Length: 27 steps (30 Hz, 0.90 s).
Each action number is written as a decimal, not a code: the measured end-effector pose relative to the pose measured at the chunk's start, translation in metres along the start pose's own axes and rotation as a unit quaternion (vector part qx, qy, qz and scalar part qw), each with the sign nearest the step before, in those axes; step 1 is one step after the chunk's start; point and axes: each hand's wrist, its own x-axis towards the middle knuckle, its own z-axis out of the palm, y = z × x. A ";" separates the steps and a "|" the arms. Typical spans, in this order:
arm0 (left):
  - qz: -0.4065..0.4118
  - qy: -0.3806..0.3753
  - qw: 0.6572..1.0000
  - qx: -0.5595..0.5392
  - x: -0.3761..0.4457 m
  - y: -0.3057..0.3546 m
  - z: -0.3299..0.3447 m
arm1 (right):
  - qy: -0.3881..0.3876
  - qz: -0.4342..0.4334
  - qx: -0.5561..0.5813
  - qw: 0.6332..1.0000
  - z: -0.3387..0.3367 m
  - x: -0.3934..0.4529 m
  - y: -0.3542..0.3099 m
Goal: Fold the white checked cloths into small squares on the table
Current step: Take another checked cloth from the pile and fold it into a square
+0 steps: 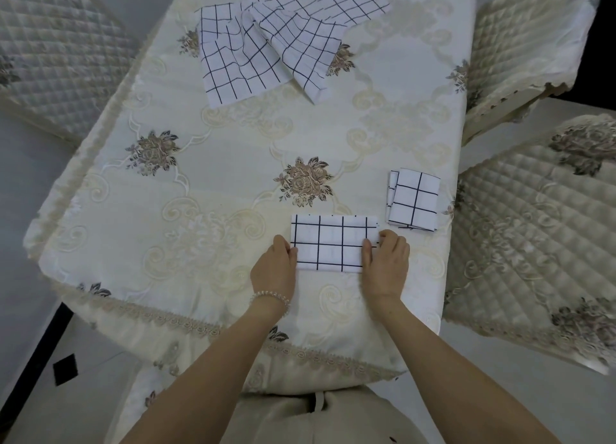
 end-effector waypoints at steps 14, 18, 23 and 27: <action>0.207 0.163 0.964 0.027 0.007 0.013 0.018 | 0.000 -0.050 -0.070 0.996 0.000 0.002 0.001; 0.348 0.064 0.933 0.066 0.011 0.060 0.035 | -0.011 -0.042 -0.067 0.997 0.002 0.003 0.001; 0.332 -0.033 0.935 0.120 0.026 0.058 0.051 | -0.014 -0.051 -0.072 0.996 0.004 0.003 0.004; 0.297 -0.015 0.949 0.106 0.031 0.024 0.042 | -0.010 -0.059 -0.073 0.996 0.002 0.003 0.002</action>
